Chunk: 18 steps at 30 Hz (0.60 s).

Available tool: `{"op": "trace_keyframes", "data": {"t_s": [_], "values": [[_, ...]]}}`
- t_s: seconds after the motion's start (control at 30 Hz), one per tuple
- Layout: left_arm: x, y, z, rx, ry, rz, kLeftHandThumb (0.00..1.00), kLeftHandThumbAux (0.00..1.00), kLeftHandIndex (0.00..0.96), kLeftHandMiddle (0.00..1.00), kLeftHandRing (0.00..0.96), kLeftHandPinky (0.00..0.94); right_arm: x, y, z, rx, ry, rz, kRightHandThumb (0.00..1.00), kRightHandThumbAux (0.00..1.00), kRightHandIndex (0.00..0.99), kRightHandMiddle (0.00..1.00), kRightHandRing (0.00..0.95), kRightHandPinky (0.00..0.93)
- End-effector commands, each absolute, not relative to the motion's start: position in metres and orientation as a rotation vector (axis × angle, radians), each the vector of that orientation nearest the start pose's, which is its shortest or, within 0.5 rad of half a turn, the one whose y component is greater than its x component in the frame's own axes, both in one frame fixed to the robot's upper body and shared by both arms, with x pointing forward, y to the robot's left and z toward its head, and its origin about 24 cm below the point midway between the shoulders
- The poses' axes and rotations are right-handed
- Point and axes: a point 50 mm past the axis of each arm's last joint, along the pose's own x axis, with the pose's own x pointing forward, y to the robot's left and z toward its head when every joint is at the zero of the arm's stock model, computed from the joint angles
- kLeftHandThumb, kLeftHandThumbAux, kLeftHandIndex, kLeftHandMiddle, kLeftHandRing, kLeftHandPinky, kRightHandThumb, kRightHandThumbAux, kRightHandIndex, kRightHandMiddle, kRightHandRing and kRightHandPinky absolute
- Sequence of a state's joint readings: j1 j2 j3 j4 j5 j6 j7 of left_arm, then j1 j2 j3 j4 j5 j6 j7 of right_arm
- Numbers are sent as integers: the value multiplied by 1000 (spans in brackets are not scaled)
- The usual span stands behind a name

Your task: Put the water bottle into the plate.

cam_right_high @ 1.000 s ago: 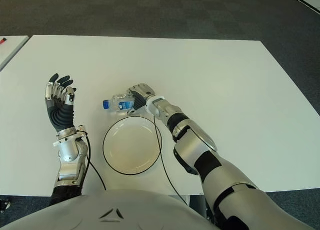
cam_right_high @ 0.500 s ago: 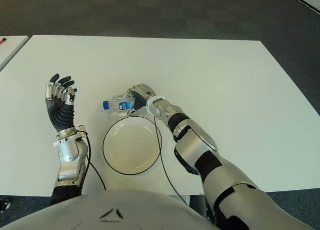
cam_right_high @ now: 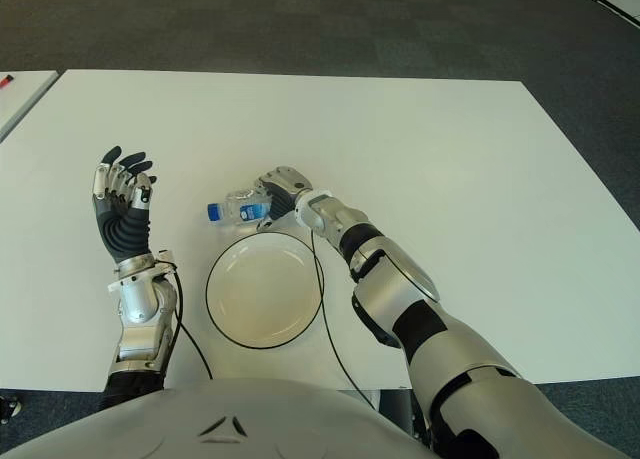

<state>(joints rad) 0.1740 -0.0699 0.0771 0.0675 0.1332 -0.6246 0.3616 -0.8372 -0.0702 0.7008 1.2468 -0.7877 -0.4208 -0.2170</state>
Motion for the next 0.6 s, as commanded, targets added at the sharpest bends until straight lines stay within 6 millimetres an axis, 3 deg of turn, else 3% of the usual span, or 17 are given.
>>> {"op": "trace_keyframes", "data": {"t_s": [0.03,0.37,0.6], "values": [[200,171,42,-6,-375,461,533,576,178,299,319,357,332,-42,11,-1317,-242,795,957,654,409,532,485,125],[201,171,41,2,-377,456,535,583,184,307,325,362,333,-42,12,-1308,-239,797,956,655,405,528,486,154],[201,172,40,4,-376,451,526,569,181,307,329,367,342,-46,26,-1298,-275,762,957,654,408,532,486,88]]}}
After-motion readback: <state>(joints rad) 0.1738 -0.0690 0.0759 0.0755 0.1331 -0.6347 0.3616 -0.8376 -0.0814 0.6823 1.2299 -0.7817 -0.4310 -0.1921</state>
